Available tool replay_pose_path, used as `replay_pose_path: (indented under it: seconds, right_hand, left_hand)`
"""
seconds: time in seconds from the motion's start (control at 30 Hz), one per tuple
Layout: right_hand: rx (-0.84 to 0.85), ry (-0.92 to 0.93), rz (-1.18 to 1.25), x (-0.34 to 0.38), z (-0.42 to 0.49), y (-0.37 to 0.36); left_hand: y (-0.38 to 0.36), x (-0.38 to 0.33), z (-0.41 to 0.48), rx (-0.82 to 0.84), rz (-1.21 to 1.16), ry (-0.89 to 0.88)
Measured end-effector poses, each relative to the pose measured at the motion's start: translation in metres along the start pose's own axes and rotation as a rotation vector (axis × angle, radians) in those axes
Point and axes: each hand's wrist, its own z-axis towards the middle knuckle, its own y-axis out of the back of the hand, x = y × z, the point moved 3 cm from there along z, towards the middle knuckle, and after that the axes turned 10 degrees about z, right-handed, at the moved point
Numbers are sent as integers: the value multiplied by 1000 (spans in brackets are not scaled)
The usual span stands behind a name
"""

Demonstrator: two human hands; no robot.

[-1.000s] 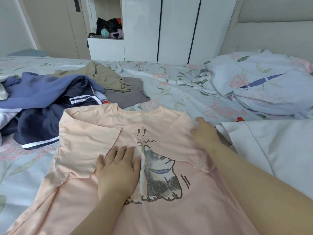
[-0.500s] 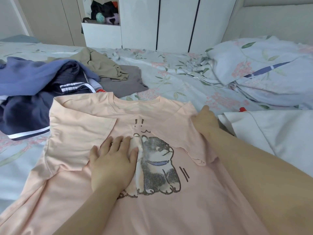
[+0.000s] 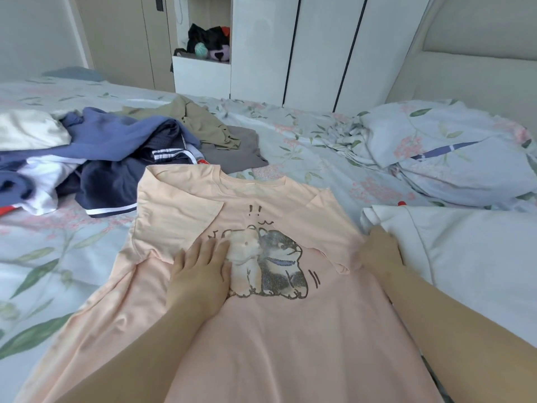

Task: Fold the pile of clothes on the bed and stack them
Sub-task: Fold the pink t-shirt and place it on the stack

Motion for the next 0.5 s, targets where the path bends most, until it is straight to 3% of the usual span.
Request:
replay_pose_path:
  seconds: [0.17,0.37,0.5]
  right_hand:
    - [45,19,43,-4,-17,-6]
    - [43,310,-342,-3,-86,-20]
    - [232,481,-243,-1,-154,-35]
  left_hand:
    - [-4,9,-16,31,31,-11]
    - [1,12,-50,107,43,-68]
    - [15,19,-87,88,-48,-157]
